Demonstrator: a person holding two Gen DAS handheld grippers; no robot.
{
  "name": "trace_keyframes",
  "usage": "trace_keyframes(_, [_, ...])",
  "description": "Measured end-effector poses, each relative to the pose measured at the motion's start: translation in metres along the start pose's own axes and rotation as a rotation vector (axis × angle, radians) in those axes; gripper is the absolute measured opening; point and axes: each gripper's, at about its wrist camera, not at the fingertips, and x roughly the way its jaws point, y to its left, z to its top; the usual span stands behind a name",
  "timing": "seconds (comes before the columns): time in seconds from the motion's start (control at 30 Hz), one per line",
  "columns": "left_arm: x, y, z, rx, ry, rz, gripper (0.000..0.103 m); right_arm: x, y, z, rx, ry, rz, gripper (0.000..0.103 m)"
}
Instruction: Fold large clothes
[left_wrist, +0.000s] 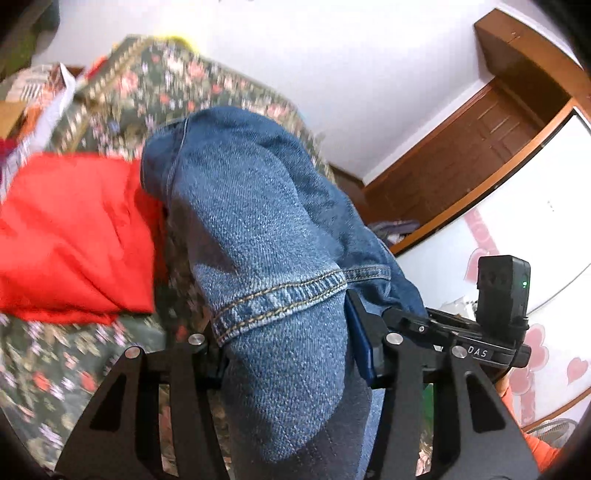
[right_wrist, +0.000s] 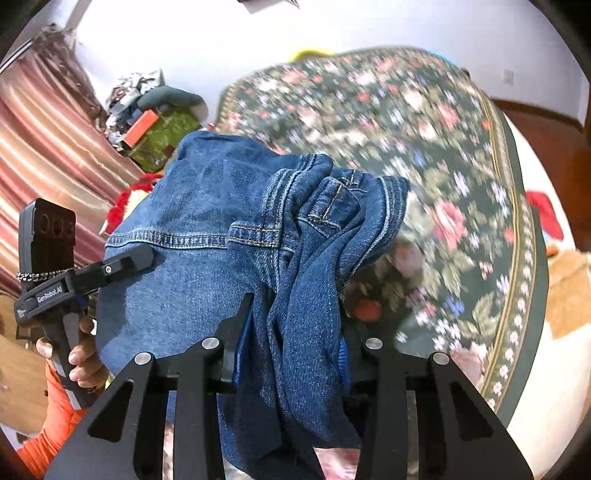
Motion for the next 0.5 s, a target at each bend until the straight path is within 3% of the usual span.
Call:
trace_keyframes(0.33, [-0.079, 0.031, 0.064, 0.068, -0.142, 0.049, 0.051, 0.020, 0.071, 0.054, -0.084, -0.113, 0.042, 0.034])
trace_keyframes(0.5, [-0.096, 0.077, 0.092, 0.083, -0.192, 0.121, 0.051, 0.066, 0.099, 0.080, -0.113, -0.133, 0.086, 0.034])
